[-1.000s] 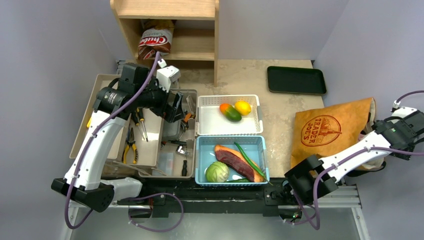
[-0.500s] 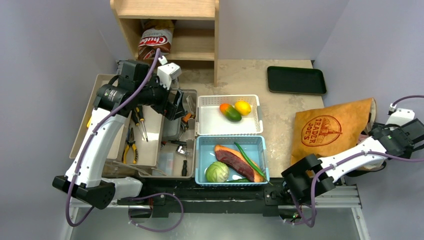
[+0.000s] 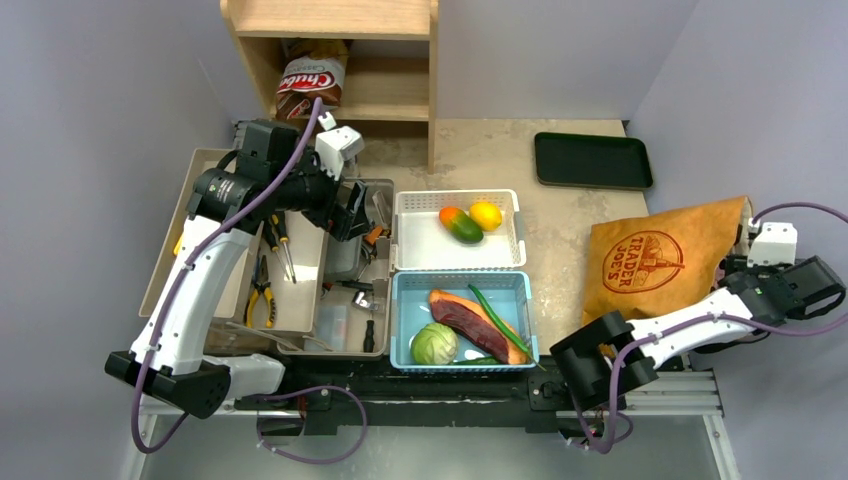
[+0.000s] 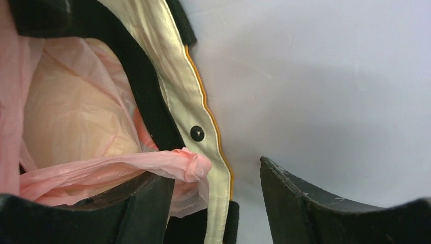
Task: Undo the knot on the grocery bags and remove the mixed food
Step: Pick up the takeout bag from the takeout bag.
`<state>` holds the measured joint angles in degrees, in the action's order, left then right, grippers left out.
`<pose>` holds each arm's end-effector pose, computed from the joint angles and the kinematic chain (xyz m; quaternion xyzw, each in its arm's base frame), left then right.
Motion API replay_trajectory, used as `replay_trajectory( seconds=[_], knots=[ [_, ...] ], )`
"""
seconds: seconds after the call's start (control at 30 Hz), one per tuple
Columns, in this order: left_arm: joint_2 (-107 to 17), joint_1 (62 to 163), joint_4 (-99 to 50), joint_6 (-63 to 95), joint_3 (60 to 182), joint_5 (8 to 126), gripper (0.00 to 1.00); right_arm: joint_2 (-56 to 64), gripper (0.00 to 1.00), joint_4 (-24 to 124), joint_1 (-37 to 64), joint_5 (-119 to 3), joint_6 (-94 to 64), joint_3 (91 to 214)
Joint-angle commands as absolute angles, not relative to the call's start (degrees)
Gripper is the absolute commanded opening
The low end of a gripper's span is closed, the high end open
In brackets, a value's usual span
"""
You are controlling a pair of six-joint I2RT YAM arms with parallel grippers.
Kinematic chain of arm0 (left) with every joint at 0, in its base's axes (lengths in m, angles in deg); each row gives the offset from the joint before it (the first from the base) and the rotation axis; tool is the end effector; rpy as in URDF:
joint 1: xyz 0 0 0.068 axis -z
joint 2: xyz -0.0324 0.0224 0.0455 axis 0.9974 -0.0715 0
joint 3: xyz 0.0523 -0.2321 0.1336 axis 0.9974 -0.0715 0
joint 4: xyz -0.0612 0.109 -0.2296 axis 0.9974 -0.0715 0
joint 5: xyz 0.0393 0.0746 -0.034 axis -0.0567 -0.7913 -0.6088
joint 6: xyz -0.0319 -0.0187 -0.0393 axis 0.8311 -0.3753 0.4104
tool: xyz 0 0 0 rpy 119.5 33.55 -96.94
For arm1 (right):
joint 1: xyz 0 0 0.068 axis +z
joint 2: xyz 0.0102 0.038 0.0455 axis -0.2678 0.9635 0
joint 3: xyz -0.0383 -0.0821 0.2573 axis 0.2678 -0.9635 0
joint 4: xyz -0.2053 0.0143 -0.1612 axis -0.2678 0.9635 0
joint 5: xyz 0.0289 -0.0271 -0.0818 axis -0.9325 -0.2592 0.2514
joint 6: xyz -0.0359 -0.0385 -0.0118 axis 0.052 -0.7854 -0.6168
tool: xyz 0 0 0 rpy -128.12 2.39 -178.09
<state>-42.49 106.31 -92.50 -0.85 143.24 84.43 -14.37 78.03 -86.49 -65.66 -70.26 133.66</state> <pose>0.2050 -0.0926 0.4372 0.2848 0.8565 -0.2517 0.3493 0.0865 -0.2222 0.3207 0.1096 0.8727 -0.3392 0.3335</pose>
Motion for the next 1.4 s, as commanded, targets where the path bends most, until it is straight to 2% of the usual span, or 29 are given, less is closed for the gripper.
replay_trajectory(
  seconds=[0.0, 0.23, 0.53, 0.67, 1.0, 1.37],
  knots=[
    [-42.5, 106.6, -92.5, -2.2, 145.6, 86.3, 1.0, -16.9, 0.6, 73.3, -86.6, -72.0, -75.3, 132.1],
    [-43.5, 106.6, -92.6, -2.0, 146.2, 87.5, 1.0, -19.2, 0.47, 68.5, -86.6, -71.0, -75.8, 130.4],
    [-44.3, 106.6, -92.4, -2.2, 147.3, 88.6, 1.0, -21.0, 0.1, 71.2, -86.6, -70.1, -57.7, 143.3],
    [-44.7, 106.6, -92.4, -2.3, 147.9, 88.9, 1.0, -22.5, 0.0, 70.3, -86.6, -71.7, -53.4, 145.7],
    [-45.0, 106.6, -92.3, -2.7, 148.0, 88.8, 1.0, -23.0, 0.0, 71.0, -86.6, -79.5, -47.0, 150.8],
    [-44.9, 106.6, -91.5, -2.3, 147.9, 88.7, 1.0, -24.3, 0.0, 70.9, -86.6, -82.0, -40.4, 157.4]
  ],
)
